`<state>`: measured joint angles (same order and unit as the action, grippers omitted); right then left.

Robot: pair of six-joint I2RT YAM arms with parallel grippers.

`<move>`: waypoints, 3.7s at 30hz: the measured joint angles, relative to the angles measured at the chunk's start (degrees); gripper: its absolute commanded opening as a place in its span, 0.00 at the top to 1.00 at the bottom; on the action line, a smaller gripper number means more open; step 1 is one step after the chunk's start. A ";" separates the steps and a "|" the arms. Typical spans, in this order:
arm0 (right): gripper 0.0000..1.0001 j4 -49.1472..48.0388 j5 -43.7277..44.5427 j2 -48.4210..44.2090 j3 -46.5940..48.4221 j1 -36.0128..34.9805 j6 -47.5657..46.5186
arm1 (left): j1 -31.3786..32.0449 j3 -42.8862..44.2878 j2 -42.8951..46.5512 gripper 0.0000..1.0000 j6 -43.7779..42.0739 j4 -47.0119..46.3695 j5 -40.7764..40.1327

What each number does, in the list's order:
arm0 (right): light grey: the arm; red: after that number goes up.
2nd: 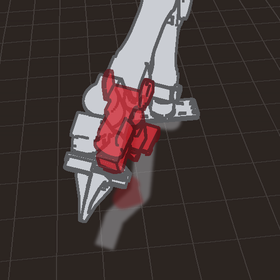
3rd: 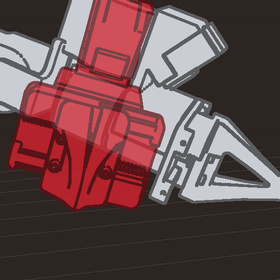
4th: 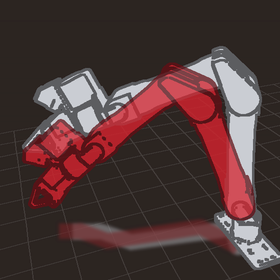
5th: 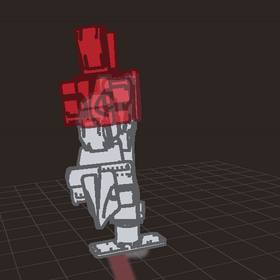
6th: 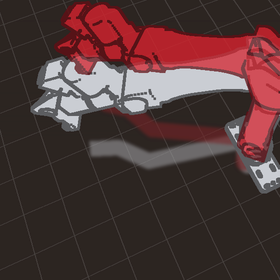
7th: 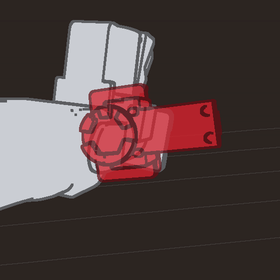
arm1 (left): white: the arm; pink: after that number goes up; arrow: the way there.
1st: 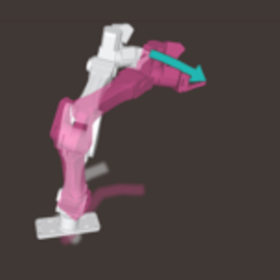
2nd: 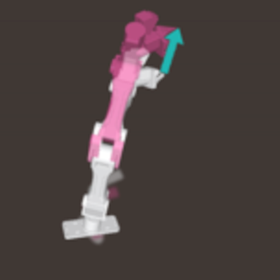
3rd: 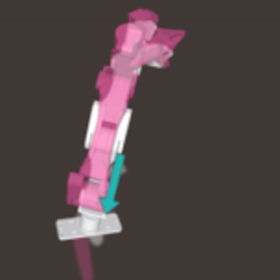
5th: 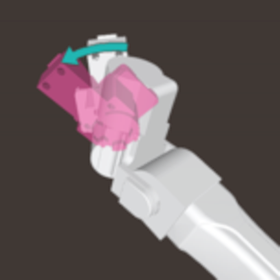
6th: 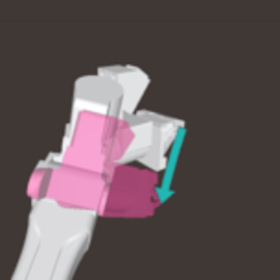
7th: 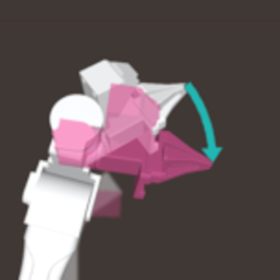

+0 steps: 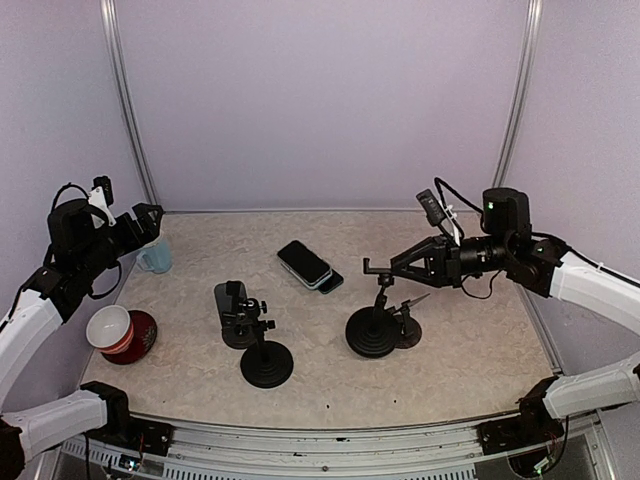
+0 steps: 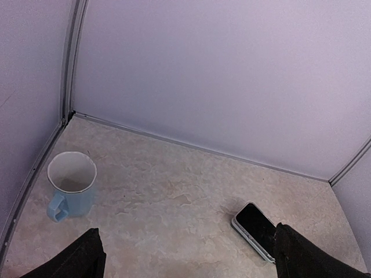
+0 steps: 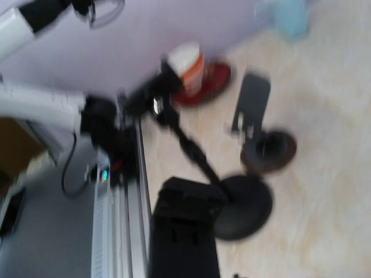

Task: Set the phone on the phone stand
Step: Pick up the phone stand at the center of the board, then place the phone stand at the center of the board.

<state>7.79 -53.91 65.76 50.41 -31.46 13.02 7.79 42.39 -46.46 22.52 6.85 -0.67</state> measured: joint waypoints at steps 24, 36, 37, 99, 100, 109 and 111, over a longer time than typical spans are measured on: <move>0.90 -34.60 44.65 4.81 -7.87 -1.53 24.11 | 0.00 -0.04 0.00 0.01 0.02 0.00 0.00; 0.89 -44.72 66.71 11.91 -8.59 -1.55 30.45 | 0.00 -0.07 0.00 0.01 0.04 0.00 0.02; 0.89 -45.70 67.58 12.70 -8.59 -1.55 30.69 | 0.00 -0.07 0.00 0.01 0.04 0.00 0.02; 0.22 -49.51 88.06 11.69 -15.96 -1.73 24.90 | 0.00 -0.15 0.00 0.01 0.04 0.00 0.26; 0.19 -47.60 87.19 10.25 -15.91 -1.75 24.72 | 0.00 -0.15 0.00 0.01 0.04 0.00 0.26; 0.01 -29.46 80.24 -2.89 -12.44 -1.75 24.04 | 0.00 -0.15 0.00 0.01 0.07 0.00 0.24; 0.00 -25.03 78.95 -5.75 -11.45 -1.75 24.44 | 0.00 -0.15 0.00 0.01 0.04 0.00 0.24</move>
<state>-17.23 25.04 60.01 38.96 -33.21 37.45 7.79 42.24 -46.46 22.57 6.85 -0.43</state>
